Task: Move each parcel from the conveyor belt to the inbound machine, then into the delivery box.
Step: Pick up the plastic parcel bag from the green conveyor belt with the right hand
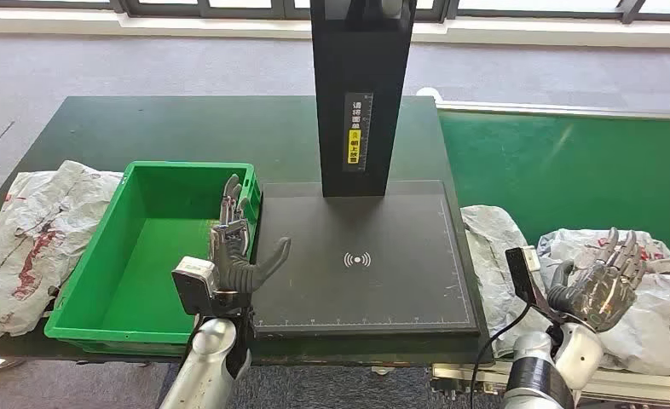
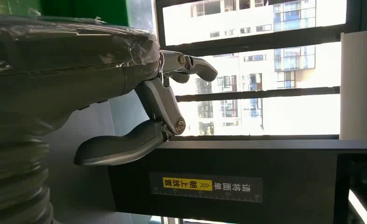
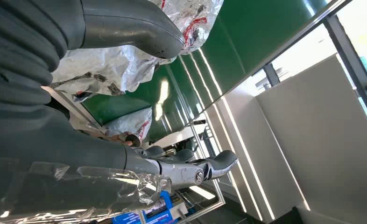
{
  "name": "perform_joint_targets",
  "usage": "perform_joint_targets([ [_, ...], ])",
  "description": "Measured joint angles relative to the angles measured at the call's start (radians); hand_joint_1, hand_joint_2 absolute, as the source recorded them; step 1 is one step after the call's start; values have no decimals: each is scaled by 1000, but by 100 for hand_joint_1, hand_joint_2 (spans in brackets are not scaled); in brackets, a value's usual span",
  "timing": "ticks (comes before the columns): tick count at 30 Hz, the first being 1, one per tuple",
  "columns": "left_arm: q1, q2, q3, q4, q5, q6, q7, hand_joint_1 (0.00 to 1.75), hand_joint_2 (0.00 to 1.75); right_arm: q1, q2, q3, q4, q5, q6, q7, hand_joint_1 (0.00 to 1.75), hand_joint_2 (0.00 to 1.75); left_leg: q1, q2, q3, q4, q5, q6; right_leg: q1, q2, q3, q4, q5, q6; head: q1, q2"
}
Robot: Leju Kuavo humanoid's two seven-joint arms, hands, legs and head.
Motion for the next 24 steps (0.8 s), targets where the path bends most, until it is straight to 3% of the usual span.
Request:
perform_joint_targets([
  [17, 2, 0, 9, 0, -7, -2, 0, 0, 175, 0, -2, 1, 4, -7, 0, 1, 0, 175, 0, 0, 0, 0, 0, 0, 0, 0, 0, 0, 0, 0, 0, 0],
  [19, 2, 0, 11, -1, -13, -8, 0, 0, 175, 4, 0, 9, 13, -103, 7, -78, 0, 175, 0, 0, 0, 0, 0, 0, 0, 0, 0, 0, 0, 0, 0, 0],
  [21, 3, 0, 14, -1, -23, -20, 0, 0, 175, 41, 15, 58, 5, -284, 14, -151, 0, 175, 1, -1, 0, 0, 0, 0, 1, -1, 1, 0, 0, 0, 0, 0],
  [22, 3, 0, 15, -1, -26, -26, 0, 0, 175, 77, 29, 111, -18, -375, 13, -139, 0, 175, 1, -2, 0, 0, 0, 0, 1, -2, 1, 0, -1, 0, 0, 0],
  [24, 2, 0, 15, 0, -26, -32, 0, 0, 175, 149, 52, 254, -82, -438, 5, -19, 0, 175, 1, 0, 0, -1, 0, -1, 1, -1, -1, 0, -1, -1, 0, 0],
])
